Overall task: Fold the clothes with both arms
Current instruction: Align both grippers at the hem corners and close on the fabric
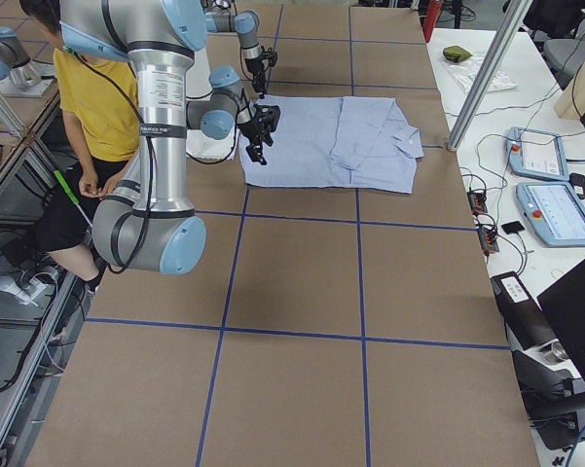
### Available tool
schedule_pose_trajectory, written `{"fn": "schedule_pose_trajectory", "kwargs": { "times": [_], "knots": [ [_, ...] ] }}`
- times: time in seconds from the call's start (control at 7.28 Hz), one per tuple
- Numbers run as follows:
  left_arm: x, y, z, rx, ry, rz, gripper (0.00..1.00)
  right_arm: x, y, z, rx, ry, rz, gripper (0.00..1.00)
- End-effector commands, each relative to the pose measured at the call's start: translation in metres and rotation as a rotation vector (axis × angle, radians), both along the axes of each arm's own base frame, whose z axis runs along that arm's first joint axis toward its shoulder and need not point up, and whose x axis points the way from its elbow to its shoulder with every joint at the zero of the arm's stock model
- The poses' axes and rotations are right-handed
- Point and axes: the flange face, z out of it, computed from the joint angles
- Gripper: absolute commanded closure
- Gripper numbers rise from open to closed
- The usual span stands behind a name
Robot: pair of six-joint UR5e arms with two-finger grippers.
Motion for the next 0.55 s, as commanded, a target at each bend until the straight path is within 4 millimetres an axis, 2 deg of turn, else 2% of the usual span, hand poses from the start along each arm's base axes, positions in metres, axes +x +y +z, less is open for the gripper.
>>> {"fn": "schedule_pose_trajectory", "kwargs": {
  "times": [0.0, 0.27, 0.41],
  "knots": [
    [0.0034, 0.0, 0.004, -0.001, -0.008, 0.001, 0.54, -0.0006, 0.0009, -0.0001, 0.0, -0.001, -0.002, 0.0],
    [0.0045, 0.0001, 0.0018, -0.002, -0.003, 0.002, 0.78, -0.0006, 0.0009, 0.0001, 0.0, 0.001, -0.002, 0.0],
    [0.0039, 0.0001, 0.0003, -0.002, 0.0, 0.002, 0.98, -0.0002, 0.0004, -0.0001, 0.0, -0.001, -0.001, 0.0]
  ]
}}
